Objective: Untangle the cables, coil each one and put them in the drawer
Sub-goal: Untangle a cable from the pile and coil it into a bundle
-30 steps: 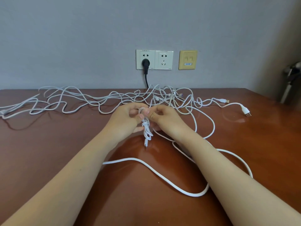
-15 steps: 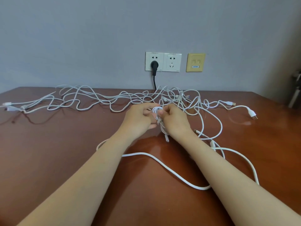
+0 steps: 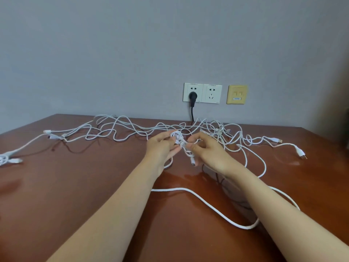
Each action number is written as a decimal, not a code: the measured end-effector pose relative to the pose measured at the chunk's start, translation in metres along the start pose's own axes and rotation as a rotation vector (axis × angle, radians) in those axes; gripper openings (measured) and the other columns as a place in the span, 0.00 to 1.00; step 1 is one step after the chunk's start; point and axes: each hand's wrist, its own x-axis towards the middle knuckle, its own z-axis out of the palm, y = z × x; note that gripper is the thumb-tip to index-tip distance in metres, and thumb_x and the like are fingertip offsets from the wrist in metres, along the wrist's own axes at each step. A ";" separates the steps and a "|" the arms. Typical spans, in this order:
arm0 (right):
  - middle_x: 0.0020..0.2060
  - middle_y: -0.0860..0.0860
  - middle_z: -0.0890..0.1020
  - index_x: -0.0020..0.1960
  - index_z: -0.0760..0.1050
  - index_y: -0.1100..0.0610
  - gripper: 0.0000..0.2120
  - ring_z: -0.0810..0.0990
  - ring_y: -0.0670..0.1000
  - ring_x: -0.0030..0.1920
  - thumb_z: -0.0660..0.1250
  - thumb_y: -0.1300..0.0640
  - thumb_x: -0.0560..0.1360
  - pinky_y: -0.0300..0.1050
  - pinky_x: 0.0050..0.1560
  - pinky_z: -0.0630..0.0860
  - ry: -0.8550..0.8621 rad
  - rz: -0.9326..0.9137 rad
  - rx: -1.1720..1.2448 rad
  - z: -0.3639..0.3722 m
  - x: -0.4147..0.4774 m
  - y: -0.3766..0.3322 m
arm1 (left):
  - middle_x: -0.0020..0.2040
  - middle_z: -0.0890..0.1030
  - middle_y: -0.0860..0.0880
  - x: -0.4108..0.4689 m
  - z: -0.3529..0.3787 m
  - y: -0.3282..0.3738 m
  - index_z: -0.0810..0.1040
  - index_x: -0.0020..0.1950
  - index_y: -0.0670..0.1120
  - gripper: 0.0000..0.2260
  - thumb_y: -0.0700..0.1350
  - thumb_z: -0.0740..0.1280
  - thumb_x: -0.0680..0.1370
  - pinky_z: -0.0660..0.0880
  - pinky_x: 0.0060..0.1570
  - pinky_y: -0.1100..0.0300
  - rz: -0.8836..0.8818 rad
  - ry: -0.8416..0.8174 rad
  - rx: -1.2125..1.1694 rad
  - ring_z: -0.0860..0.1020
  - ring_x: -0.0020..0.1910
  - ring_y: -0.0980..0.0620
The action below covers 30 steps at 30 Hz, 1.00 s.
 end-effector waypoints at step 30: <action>0.43 0.56 0.83 0.46 0.75 0.51 0.04 0.78 0.54 0.44 0.67 0.58 0.73 0.49 0.52 0.75 -0.083 -0.155 -0.208 0.167 0.018 -0.108 | 0.46 0.78 0.48 -0.045 -0.205 0.116 0.79 0.59 0.53 0.14 0.47 0.70 0.74 0.65 0.45 0.64 0.307 0.069 1.478 0.74 0.49 0.50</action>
